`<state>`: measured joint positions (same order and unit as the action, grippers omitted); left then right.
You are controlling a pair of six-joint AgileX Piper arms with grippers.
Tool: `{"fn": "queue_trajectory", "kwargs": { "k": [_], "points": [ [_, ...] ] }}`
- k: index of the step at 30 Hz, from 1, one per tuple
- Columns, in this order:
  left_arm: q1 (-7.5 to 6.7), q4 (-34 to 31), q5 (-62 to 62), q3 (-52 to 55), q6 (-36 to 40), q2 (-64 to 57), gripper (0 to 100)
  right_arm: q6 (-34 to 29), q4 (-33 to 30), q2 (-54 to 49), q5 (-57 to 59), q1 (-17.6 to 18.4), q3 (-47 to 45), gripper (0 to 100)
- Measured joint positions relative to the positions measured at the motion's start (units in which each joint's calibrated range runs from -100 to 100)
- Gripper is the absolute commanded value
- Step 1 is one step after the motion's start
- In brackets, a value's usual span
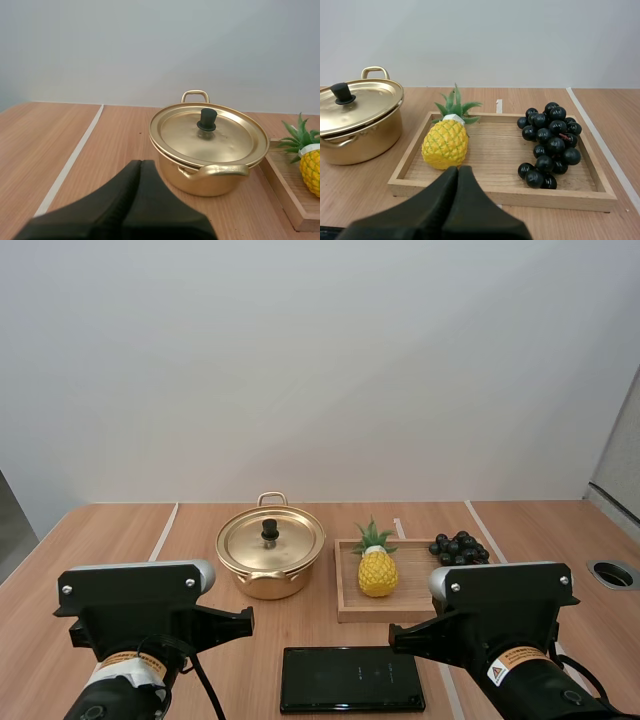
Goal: Open the pot, put the grape inside, and close it
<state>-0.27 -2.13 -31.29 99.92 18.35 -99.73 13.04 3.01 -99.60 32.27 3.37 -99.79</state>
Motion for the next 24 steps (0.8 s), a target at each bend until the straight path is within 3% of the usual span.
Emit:
{"fn": "queue_trajectory", "kwargs": {
  "k": [11, 13, 16, 17, 19, 21, 24],
  "points": [
    [0.00, -0.1, 0.6, 0.0, -0.4, 0.0, 0, 0.0, -8.6, 0.0, -0.8, 0.0, 0.0, 0],
    [0.00, 0.0, 3.3, 0.1, -0.8, 0.0, 0, 0.0, -9.5, 0.0, -3.4, 0.0, -0.2, 0],
    [0.00, 0.2, 11.4, 0.1, -2.6, 0.0, 0, 0.7, -16.4, 0.0, -13.0, 0.0, -0.2, 0],
    [0.00, 0.2, 16.4, 0.1, -4.6, 0.0, 0, 1.3, -19.4, 0.0, -15.8, 0.0, -0.2, 0],
    [0.00, 0.1, 25.8, 0.1, -8.2, 0.0, 0, 2.8, -33.4, 0.0, -32.3, 0.0, -0.2, 0],
    [0.00, -1.0, 52.1, 0.1, -13.6, 0.0, 0, 3.1, -36.3, 0.0, -39.1, 0.0, -0.2, 0],
    [0.00, -4.6, 68.8, 0.1, -15.8, 0.0, 0, 3.6, -35.6, -0.1, -41.1, 0.0, 2.4, 0]
  ]
}}
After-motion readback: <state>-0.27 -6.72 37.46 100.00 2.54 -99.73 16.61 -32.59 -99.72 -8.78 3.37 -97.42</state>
